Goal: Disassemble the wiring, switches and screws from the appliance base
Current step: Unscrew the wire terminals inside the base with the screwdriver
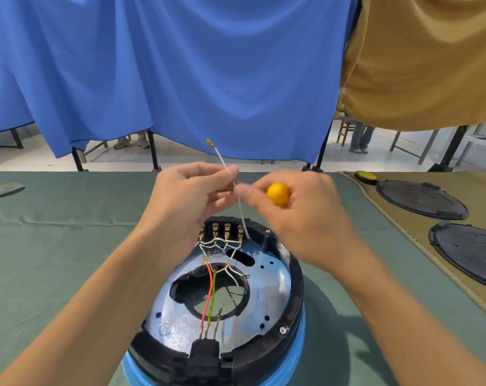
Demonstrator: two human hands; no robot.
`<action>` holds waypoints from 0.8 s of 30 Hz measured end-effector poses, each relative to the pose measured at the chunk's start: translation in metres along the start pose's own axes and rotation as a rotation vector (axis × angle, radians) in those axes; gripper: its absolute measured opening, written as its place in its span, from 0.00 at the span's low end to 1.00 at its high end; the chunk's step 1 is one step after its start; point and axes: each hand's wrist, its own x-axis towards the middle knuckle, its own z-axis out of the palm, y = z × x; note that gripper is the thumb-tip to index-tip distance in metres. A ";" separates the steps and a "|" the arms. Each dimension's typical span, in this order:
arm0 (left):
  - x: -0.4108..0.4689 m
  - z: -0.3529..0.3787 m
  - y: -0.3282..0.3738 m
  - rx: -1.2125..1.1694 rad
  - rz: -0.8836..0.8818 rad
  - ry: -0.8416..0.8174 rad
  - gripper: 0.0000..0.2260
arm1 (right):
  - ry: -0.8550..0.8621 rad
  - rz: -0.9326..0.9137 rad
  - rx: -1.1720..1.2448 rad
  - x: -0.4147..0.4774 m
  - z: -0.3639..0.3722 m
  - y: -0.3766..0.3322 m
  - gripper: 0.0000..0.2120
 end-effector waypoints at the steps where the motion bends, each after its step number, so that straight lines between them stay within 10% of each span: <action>1: 0.000 0.000 -0.001 -0.009 0.009 0.015 0.08 | -0.025 0.024 -0.021 -0.001 0.003 -0.001 0.13; 11: 0.002 0.004 -0.013 0.060 -0.013 -0.051 0.13 | -0.193 0.195 -0.021 0.006 -0.011 0.019 0.06; 24: 0.016 -0.029 -0.022 1.565 0.163 -0.295 0.19 | -0.634 0.652 -0.329 -0.007 -0.046 0.113 0.04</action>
